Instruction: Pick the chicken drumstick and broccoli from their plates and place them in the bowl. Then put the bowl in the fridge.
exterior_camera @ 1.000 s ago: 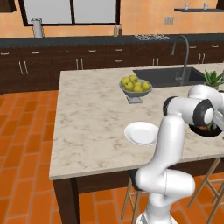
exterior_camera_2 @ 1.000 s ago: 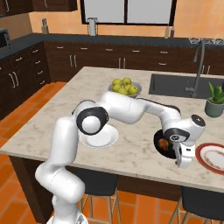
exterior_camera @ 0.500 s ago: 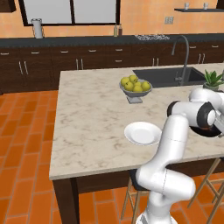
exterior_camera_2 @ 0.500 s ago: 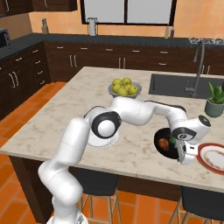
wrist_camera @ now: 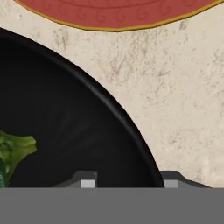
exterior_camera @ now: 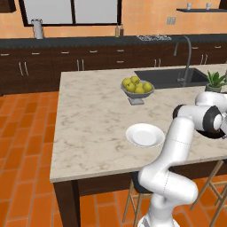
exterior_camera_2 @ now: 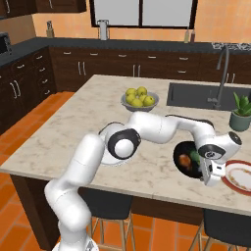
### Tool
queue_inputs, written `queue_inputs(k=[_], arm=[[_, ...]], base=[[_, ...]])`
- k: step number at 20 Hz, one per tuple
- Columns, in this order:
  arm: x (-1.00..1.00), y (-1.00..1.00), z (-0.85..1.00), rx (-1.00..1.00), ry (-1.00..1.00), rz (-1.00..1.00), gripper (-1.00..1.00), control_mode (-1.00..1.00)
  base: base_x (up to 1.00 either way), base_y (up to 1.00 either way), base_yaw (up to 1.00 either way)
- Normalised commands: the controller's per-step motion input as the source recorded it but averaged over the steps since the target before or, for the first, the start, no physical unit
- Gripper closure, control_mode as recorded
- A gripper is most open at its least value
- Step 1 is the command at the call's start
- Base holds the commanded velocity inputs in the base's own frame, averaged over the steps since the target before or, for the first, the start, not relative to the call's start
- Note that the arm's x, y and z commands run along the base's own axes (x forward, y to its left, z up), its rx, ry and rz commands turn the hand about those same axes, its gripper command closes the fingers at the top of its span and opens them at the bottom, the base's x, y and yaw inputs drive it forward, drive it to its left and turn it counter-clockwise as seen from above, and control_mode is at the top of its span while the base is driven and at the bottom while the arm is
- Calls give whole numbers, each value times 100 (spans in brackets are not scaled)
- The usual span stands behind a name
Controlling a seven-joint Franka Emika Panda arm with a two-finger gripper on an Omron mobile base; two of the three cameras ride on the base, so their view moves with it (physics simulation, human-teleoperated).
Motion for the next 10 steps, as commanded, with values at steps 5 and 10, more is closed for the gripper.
queue_inputs(k=[5, 10], arm=[[1, 9, -1, 0, 1, 0, 100, -100], [-86, 81, 70, -31, -6, -2, 100, -100]], base=[[0, 0, 0], [0, 0, 0]])
